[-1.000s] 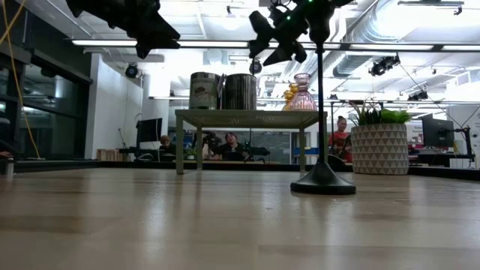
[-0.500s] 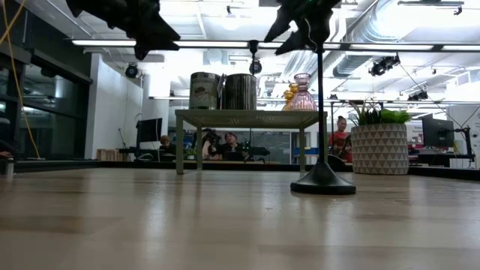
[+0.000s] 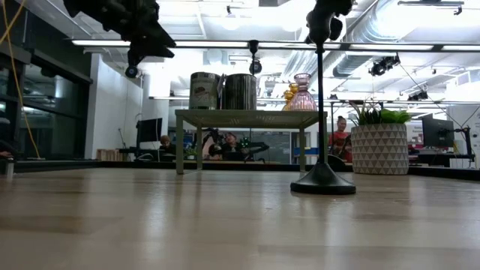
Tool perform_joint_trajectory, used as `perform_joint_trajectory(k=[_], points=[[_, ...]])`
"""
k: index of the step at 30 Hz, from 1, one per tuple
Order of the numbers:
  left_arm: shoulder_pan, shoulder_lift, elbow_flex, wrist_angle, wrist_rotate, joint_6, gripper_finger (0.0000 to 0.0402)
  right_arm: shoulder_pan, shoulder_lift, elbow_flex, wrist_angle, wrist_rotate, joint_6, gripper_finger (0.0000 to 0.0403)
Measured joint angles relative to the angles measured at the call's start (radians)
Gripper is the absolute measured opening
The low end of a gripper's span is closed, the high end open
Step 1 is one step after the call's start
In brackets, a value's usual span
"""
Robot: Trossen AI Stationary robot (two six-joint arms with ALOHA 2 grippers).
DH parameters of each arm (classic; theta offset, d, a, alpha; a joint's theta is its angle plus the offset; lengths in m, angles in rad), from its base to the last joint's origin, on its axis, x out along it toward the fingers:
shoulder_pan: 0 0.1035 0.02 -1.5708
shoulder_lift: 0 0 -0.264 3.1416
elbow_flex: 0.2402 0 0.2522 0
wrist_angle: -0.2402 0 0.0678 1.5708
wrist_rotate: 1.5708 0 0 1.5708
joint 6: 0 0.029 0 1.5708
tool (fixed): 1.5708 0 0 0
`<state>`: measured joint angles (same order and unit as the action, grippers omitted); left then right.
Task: Pick & Place candle stick holders
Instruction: Put the top black candle holder on the shelf
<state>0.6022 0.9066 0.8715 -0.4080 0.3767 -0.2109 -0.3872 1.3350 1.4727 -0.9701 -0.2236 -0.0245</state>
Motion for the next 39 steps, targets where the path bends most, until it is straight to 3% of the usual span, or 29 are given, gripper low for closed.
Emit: perform_joint_trajectory(k=[4,11,21,34,39], points=[[0.000,0.000,0.000,-0.027,-0.025,-0.008,0.0138,0.039,-0.016,-0.056,-0.023,-0.025,-0.017,0.0243],[0.000,0.000,0.000,-0.062,-0.054,-0.030,0.0138,0.132,-0.148,-0.324,0.100,-0.035,0.102,0.0243],[0.000,0.000,0.000,-0.067,-0.058,-0.023,0.0138,0.381,-0.303,-0.444,0.168,0.169,0.364,0.0243],[0.000,0.000,0.000,-0.103,-0.046,-0.003,0.0138,0.606,-0.207,-0.648,0.587,0.284,0.408,0.0243],[0.000,0.000,0.000,-0.134,-0.021,0.031,0.0138,0.659,-0.104,-0.676,0.637,0.300,0.471,0.0243]])
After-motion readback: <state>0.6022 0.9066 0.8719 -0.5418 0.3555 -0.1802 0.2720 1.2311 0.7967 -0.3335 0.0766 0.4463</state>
